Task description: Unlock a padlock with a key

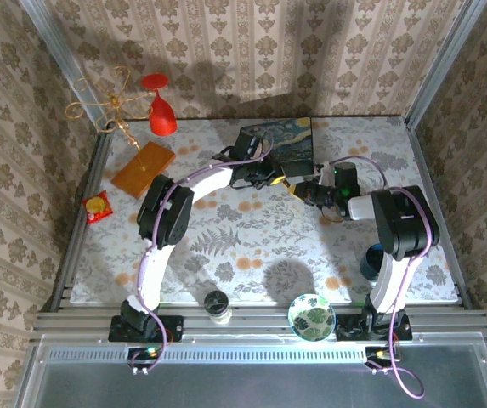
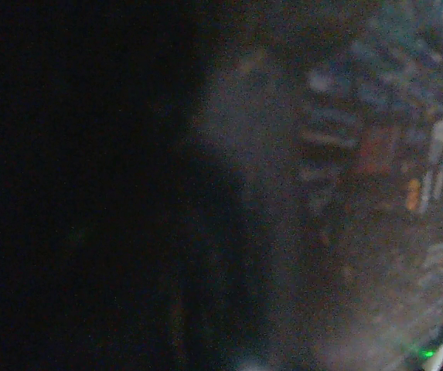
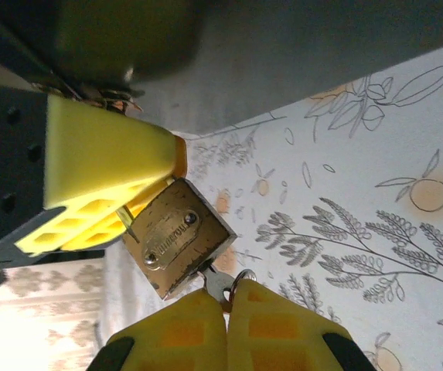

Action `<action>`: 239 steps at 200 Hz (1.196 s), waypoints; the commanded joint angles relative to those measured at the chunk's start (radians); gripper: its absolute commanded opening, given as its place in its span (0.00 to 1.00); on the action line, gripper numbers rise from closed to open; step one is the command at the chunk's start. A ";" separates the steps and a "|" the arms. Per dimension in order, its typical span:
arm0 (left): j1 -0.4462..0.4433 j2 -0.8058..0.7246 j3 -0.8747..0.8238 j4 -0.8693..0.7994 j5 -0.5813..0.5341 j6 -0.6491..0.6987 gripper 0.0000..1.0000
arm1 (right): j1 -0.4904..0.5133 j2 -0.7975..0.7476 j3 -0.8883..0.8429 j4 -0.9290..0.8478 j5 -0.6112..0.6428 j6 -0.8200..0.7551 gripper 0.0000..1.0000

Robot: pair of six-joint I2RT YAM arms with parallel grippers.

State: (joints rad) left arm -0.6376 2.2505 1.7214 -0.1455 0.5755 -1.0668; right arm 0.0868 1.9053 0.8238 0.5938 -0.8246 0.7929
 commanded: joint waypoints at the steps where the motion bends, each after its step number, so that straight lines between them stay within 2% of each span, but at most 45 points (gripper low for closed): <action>1: -0.027 0.002 -0.039 -0.123 0.193 -0.087 0.01 | -0.049 0.048 -0.005 0.321 -0.026 0.221 0.01; 13: -0.027 0.000 -0.039 -0.124 0.195 -0.082 0.01 | -0.059 0.057 -0.020 0.370 -0.031 0.248 0.05; 35: -0.024 0.001 -0.040 -0.124 0.196 -0.082 0.02 | -0.059 0.040 -0.031 0.331 -0.026 0.228 0.26; 58: -0.021 0.010 -0.040 -0.125 0.190 -0.085 0.09 | -0.059 -0.028 -0.038 0.164 0.022 0.129 0.35; 82: -0.020 0.025 -0.037 -0.130 0.178 -0.088 0.18 | -0.059 -0.141 -0.049 -0.074 0.135 0.000 0.42; 105: -0.022 0.040 -0.033 -0.142 0.169 -0.090 0.24 | -0.058 -0.221 -0.045 -0.251 0.228 -0.098 0.45; 130: -0.024 0.032 -0.036 -0.166 0.147 -0.070 0.56 | -0.046 -0.273 -0.046 -0.349 0.273 -0.174 0.46; 163: -0.021 -0.007 -0.084 -0.178 0.120 -0.054 0.60 | 0.038 -0.313 -0.042 -0.460 0.412 -0.283 0.45; 166: -0.019 -0.012 -0.091 -0.177 0.118 -0.052 0.66 | 0.050 -0.315 -0.040 -0.465 0.430 -0.291 0.45; 178: -0.017 -0.043 -0.126 -0.174 0.107 -0.045 0.81 | 0.092 -0.320 -0.029 -0.502 0.497 -0.327 0.45; 194: -0.008 -0.095 -0.187 -0.161 0.075 -0.027 0.83 | 0.124 -0.311 -0.004 -0.537 0.567 -0.370 0.45; 209: 0.002 -0.146 -0.242 -0.143 0.000 -0.004 0.85 | 0.121 -0.289 0.019 -0.531 0.569 -0.394 0.46; 216: 0.008 -0.161 -0.264 -0.122 -0.027 0.003 0.91 | 0.117 -0.266 0.040 -0.536 0.563 -0.410 0.46; 239: 0.012 -0.170 -0.263 -0.083 -0.084 0.068 0.92 | 0.113 -0.196 0.118 -0.569 0.573 -0.448 0.47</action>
State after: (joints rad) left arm -0.6426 2.0937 1.4693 -0.2005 0.5961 -1.0607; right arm 0.2073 1.6516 0.8547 0.0734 -0.3161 0.4274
